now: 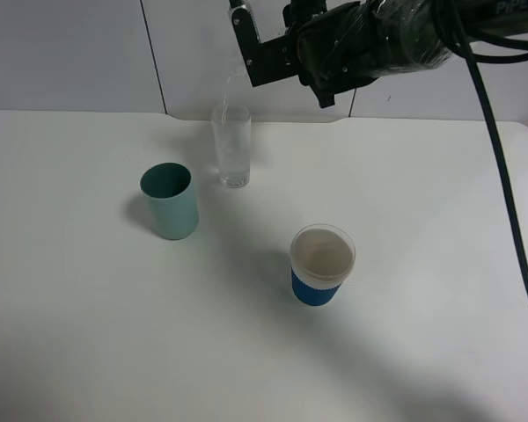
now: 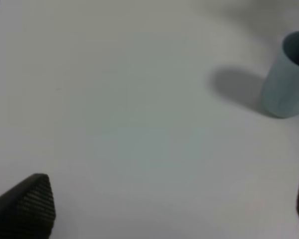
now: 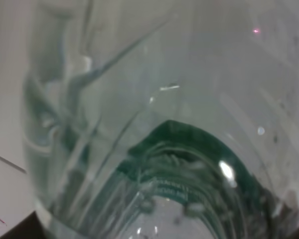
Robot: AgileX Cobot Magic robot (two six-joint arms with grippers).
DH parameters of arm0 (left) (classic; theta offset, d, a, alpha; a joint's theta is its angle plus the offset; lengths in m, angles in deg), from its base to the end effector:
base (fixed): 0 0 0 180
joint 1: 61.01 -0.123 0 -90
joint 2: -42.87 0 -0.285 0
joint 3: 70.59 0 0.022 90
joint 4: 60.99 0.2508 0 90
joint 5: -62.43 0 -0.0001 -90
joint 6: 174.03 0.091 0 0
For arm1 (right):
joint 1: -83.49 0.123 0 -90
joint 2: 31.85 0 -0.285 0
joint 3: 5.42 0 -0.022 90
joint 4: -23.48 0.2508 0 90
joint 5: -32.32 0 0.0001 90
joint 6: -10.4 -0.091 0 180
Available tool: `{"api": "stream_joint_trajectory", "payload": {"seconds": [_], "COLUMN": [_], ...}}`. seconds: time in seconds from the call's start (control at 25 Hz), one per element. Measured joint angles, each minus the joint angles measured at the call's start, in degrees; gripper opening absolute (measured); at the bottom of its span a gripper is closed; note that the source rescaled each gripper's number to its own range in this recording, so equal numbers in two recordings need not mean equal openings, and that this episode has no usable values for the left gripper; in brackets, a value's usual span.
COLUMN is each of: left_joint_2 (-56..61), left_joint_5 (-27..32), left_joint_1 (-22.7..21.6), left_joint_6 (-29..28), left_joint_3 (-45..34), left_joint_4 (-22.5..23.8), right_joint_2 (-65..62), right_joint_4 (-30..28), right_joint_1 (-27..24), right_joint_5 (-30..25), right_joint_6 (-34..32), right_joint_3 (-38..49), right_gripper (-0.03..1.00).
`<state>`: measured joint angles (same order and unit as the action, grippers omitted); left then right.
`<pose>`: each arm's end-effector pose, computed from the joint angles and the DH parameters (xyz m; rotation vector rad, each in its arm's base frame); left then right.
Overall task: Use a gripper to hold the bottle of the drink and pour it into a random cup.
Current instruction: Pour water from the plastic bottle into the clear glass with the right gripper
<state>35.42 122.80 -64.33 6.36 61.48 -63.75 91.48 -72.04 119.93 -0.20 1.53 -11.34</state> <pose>-0.0066 -0.0042 0.2810 -0.0491 2.0187 -0.0163 0.3987 0.2338 0.2341 -1.6408 1.3114 -1.1204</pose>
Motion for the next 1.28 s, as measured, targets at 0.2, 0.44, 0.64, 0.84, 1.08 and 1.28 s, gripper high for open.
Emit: {"api": "stream_joint_trajectory", "payload": {"seconds": [0.2, 0.44, 0.64, 0.84, 1.08, 1.28], "left_joint_2": [0.00, 0.00, 0.00, 0.00, 0.00, 0.00], "left_joint_5": [0.00, 0.00, 0.00, 0.00, 0.00, 0.00], "left_joint_1": [0.00, 0.00, 0.00, 0.00, 0.00, 0.00], "left_joint_6": [0.00, 0.00, 0.00, 0.00, 0.00, 0.00], "left_joint_3": [0.00, 0.00, 0.00, 0.00, 0.00, 0.00], "left_joint_4": [0.00, 0.00, 0.00, 0.00, 0.00, 0.00], "right_joint_2": [0.00, 0.00, 0.00, 0.00, 0.00, 0.00], "right_joint_4": [-0.17, -0.21, -0.21, -0.21, -0.21, -0.21], "right_joint_1": [0.00, 0.00, 0.00, 0.00, 0.00, 0.00], "right_joint_5": [-0.38, -0.38, -0.49, -0.49, -0.50, -0.61], "right_joint_6": [0.15, 2.02, 2.73, 2.77, 2.77, 2.77], "right_joint_3": [0.00, 0.00, 0.00, 0.00, 0.00, 0.00], "right_gripper": [0.00, 0.00, 0.00, 0.00, 0.00, 0.00]}}
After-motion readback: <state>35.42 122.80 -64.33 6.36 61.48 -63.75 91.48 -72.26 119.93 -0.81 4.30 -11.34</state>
